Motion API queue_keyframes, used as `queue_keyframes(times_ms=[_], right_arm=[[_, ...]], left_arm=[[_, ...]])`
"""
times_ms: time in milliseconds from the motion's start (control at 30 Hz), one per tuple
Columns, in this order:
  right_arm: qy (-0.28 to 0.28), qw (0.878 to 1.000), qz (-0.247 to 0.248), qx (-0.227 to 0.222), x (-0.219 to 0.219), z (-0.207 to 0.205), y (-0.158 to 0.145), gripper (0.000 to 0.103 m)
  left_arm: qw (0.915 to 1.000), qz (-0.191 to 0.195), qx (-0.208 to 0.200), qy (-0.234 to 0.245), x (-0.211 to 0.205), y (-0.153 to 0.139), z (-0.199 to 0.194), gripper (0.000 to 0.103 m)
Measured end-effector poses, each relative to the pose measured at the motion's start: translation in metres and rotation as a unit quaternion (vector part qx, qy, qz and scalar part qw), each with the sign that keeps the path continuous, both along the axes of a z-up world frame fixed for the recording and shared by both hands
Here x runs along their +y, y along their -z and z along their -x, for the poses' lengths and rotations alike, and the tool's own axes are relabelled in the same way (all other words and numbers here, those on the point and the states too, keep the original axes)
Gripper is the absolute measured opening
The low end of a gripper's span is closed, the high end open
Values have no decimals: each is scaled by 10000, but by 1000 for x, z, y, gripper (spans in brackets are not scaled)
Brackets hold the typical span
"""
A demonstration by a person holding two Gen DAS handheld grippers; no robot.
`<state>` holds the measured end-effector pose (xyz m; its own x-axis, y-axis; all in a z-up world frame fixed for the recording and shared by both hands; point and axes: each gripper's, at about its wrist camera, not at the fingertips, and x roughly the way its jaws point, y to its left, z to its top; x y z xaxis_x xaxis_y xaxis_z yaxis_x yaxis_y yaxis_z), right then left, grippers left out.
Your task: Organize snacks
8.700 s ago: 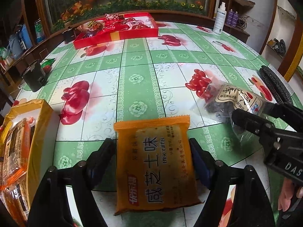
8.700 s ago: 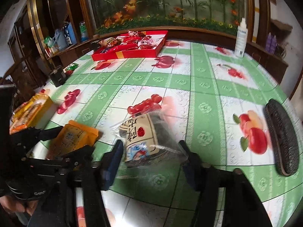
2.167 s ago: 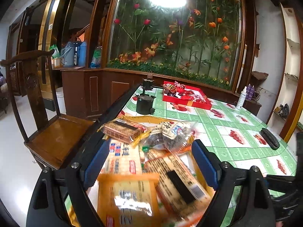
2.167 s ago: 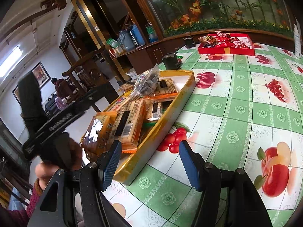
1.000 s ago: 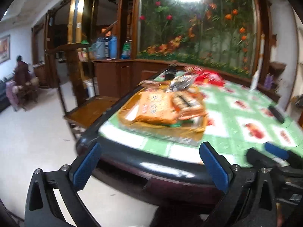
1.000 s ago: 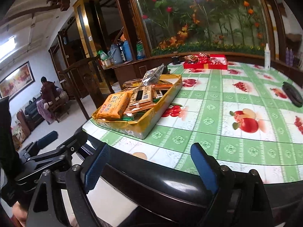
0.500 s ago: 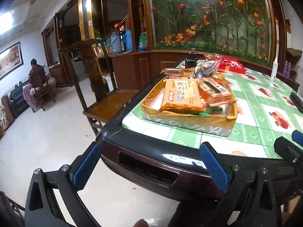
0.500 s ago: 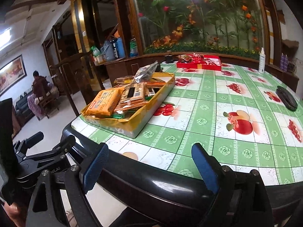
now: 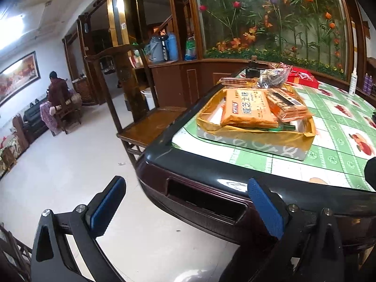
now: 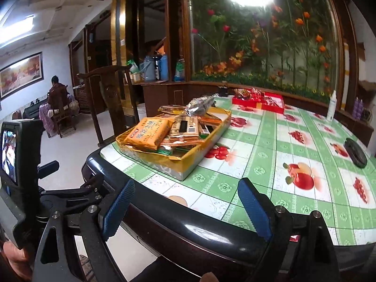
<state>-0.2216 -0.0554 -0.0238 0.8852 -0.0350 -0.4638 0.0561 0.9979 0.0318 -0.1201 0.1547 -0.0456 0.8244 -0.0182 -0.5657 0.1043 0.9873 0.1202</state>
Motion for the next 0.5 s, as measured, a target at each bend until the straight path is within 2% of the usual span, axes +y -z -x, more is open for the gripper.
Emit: queue_keyframes(times_ms=[500], right_arm=[[-75,9999,-11,124,2,-3,5,92]], left_arm=[[9998,-185,-111,-49,-1,3,3,103]])
